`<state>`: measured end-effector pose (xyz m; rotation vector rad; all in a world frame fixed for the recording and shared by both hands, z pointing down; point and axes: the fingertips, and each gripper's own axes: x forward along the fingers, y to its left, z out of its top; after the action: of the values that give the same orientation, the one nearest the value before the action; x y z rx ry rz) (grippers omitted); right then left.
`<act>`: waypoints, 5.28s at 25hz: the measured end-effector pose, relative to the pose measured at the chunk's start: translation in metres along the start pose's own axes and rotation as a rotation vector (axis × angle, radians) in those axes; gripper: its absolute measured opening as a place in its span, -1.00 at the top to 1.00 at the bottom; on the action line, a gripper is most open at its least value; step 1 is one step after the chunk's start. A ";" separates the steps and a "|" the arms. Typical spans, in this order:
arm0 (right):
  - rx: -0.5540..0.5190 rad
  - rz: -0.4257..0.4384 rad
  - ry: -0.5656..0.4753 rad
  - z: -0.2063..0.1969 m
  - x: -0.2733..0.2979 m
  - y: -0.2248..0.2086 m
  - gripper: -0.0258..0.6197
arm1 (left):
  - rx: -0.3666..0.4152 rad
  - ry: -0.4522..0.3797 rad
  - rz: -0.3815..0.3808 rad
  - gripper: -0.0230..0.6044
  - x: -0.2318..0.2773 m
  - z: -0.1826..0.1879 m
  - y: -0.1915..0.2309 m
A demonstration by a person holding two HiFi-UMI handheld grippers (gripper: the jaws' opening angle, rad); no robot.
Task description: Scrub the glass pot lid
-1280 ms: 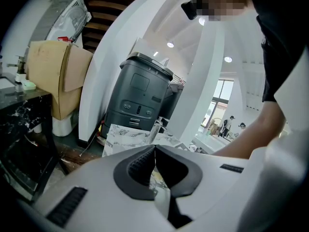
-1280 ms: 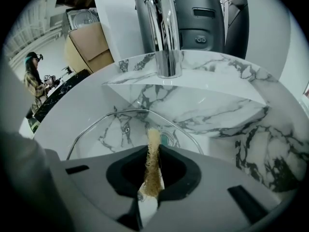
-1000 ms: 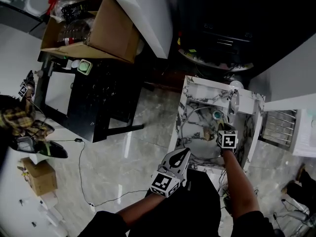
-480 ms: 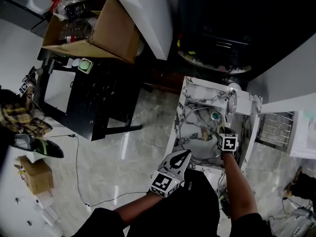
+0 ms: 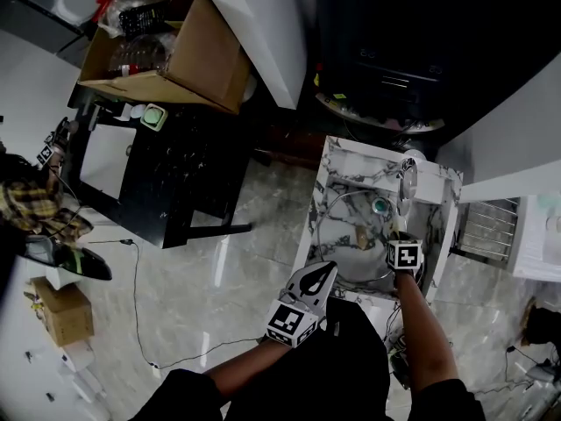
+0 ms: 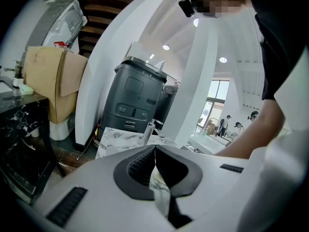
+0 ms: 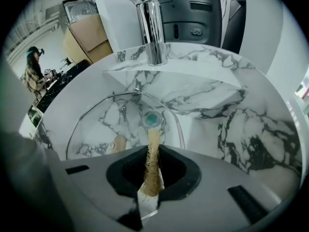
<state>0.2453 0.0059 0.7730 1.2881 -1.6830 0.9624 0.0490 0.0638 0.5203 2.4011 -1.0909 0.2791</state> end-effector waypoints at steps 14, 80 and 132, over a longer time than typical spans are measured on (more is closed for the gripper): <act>-0.050 0.016 0.048 -0.025 -0.010 0.007 0.74 | 0.000 0.009 -0.010 0.88 -0.016 -0.010 -0.003; 0.085 0.311 0.253 -0.023 0.024 0.183 0.74 | -0.004 0.002 -0.094 0.87 -0.021 0.014 0.093; -0.048 0.300 -0.037 0.072 0.056 0.181 0.74 | -0.016 0.038 -0.117 0.87 0.008 0.019 0.115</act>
<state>0.0489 -0.0449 0.7770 1.0453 -1.9539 1.0682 -0.0321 -0.0158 0.5463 2.4245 -0.9290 0.2740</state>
